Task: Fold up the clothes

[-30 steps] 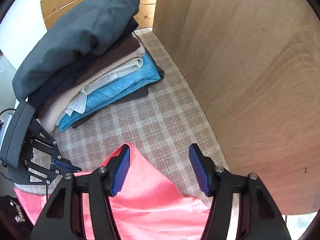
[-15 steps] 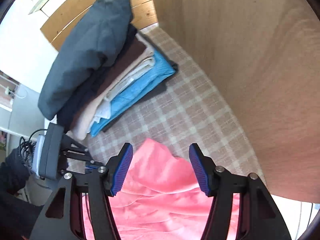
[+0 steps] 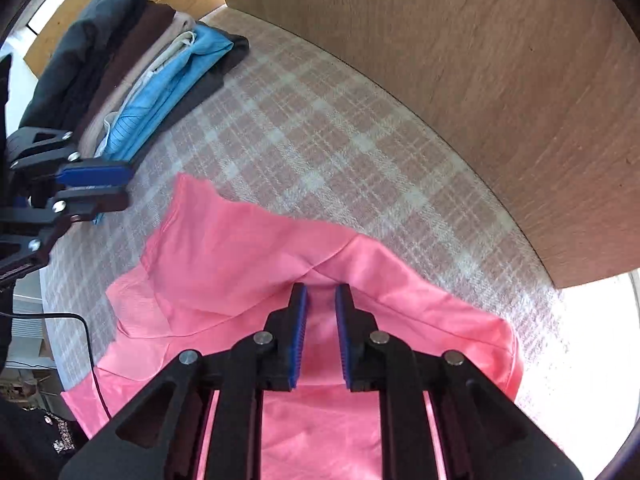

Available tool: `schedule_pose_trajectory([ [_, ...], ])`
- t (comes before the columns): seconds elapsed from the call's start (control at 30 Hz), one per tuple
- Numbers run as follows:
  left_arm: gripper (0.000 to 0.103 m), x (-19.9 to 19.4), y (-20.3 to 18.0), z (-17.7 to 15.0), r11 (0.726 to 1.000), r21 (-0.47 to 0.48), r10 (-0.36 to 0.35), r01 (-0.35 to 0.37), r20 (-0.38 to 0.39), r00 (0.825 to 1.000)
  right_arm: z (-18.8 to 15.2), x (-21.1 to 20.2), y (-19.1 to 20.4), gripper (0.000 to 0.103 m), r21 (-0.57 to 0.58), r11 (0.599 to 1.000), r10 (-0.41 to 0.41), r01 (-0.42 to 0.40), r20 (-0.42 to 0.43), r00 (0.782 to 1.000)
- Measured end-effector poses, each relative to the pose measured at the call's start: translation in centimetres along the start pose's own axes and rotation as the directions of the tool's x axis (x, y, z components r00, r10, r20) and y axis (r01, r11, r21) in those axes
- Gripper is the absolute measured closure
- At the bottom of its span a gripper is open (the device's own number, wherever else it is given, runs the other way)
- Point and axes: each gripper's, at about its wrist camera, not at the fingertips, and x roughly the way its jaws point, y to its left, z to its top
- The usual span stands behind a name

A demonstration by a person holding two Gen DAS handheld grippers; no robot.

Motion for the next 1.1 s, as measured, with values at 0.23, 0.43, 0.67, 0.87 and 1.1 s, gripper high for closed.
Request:
schedule_pose_trajectory([
  [0.23, 0.077, 4.3, -0.1, 1.1, 0.992, 0.128, 0.008, 0.01, -0.137, 0.99, -0.3, -0.3, 0.1, 0.088, -0.039, 0.998, -0.057, 0.057, 0.005, 0.998],
  [0.43, 0.102, 3.0, 0.2, 0.7, 0.99, 0.14, -0.01, 0.029, -0.131, 0.991, -0.6, -1.1, -0.9, 0.091, -0.016, 0.994, -0.108, 0.109, 0.054, 0.993],
  [0.67, 0.099, 3.5, 3.6, 2.1, 0.986, 0.063, 0.163, -0.156, -0.129, 0.978, -1.3, -2.9, -1.4, 0.088, 0.015, 0.989, -0.145, 0.144, 0.12, 0.982],
  [0.87, 0.092, 1.6, 2.6, 1.9, 0.996, 0.054, 0.068, -0.064, -0.081, 0.994, -2.2, -4.0, -0.3, 0.088, -0.037, 0.997, -0.069, 0.075, 0.125, 0.99],
  [1.1, 0.085, 3.5, -1.3, 0.7, 0.994, 0.104, -0.019, 0.034, -0.143, 0.99, -0.9, -3.1, 1.2, 0.084, 0.003, 0.998, -0.06, 0.06, 0.136, 0.989],
])
